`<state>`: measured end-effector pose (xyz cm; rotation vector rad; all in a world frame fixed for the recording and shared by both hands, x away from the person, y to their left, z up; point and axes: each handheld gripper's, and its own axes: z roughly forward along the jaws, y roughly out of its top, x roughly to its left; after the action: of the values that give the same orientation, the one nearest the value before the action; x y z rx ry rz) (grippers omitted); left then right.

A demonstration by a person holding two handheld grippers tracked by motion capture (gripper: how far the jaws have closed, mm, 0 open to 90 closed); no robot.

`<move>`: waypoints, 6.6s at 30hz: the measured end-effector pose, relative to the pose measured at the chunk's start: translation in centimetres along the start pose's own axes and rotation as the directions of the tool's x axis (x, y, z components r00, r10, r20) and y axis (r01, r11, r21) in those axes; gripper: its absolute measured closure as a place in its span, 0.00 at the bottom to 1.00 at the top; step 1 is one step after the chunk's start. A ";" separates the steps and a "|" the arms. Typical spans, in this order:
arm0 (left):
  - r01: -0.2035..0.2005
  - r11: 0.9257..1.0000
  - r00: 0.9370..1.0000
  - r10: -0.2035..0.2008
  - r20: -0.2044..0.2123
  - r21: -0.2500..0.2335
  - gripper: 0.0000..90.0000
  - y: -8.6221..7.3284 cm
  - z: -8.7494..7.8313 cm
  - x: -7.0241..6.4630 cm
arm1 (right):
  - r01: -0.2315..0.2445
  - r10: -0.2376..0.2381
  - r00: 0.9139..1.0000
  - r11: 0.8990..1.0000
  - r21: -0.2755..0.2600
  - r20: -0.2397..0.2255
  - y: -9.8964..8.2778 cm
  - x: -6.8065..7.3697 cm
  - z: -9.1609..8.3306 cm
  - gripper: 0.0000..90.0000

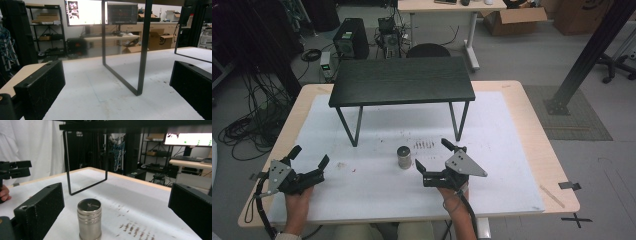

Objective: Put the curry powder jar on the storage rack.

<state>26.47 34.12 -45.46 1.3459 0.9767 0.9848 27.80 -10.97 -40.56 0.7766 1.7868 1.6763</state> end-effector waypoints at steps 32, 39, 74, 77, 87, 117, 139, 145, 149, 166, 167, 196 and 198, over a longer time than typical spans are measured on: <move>0.001 1.000 1.000 -0.001 0.001 -0.002 0.00 0.0 0.0 0.0 | -0.025 0.045 0.994 0.980 0.196 -0.097 -3.2 1.2 6.9 0.04; 0.002 1.000 1.000 -0.002 0.001 -0.002 0.00 0.0 0.0 0.0 | -0.025 0.050 0.993 0.973 0.229 -0.107 -3.7 1.3 7.5 0.06; 0.003 1.000 1.000 -0.003 0.001 -0.003 0.00 0.0 0.0 0.0 | -0.029 0.080 0.981 0.960 0.277 -0.175 -3.6 0.9 8.0 0.54; 0.003 1.000 1.000 -0.003 0.001 -0.004 0.00 0.0 0.0 0.0 | -0.035 0.085 0.981 0.961 0.273 -0.175 -3.6 0.9 8.0 0.54; 0.002 1.000 1.000 -0.002 0.002 -0.005 0.00 0.0 0.0 0.0 | -0.035 0.080 0.980 0.969 0.243 -0.181 -2.1 0.5 7.0 0.54; 0.001 1.000 1.000 -0.001 0.003 -0.003 0.00 0.0 0.0 0.0 | -0.011 0.053 0.966 0.986 0.167 -0.253 4.8 0.5 5.7 0.54; 0.001 1.000 1.000 -0.001 0.002 -0.002 0.00 0.0 0.0 0.0 | 0.011 0.031 0.953 0.991 0.137 -0.302 10.0 0.4 6.1 0.54; 0.002 1.000 1.000 -0.002 0.003 -0.003 0.00 0.0 0.0 0.0 | 0.020 0.024 0.946 0.991 0.132 -0.324 11.5 0.2 6.6 0.54; 0.002 1.000 1.000 -0.002 0.003 -0.003 0.00 0.0 0.0 0.0 | 0.031 0.012 0.943 0.992 0.123 -0.332 12.7 0.1 6.8 0.54; 0.004 1.000 1.000 -0.004 0.003 -0.004 0.00 0.0 0.0 0.0 | 0.049 -0.012 0.935 0.994 0.096 -0.353 16.9 -0.6 8.2 0.54; 0.004 1.000 1.000 -0.004 0.003 -0.004 0.00 0.0 0.0 0.0 | 0.049 -0.012 0.935 0.994 0.096 -0.355 17.2 -0.7 8.3 0.54; 0.006 1.000 1.000 -0.006 0.003 -0.006 0.00 0.0 -0.1 0.1 | -0.001 0.031 0.976 0.990 0.139 -0.215 20.3 -4.7 15.2 0.54; 0.005 1.000 1.000 -0.005 0.003 -0.006 0.00 0.0 -0.1 0.1 | -0.007 0.036 0.981 0.989 0.149 -0.191 20.2 -5.0 15.8 0.54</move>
<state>26.43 34.21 -45.47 1.3393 0.9738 0.9805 43.48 -3.08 -21.24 0.7185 2.0624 1.6975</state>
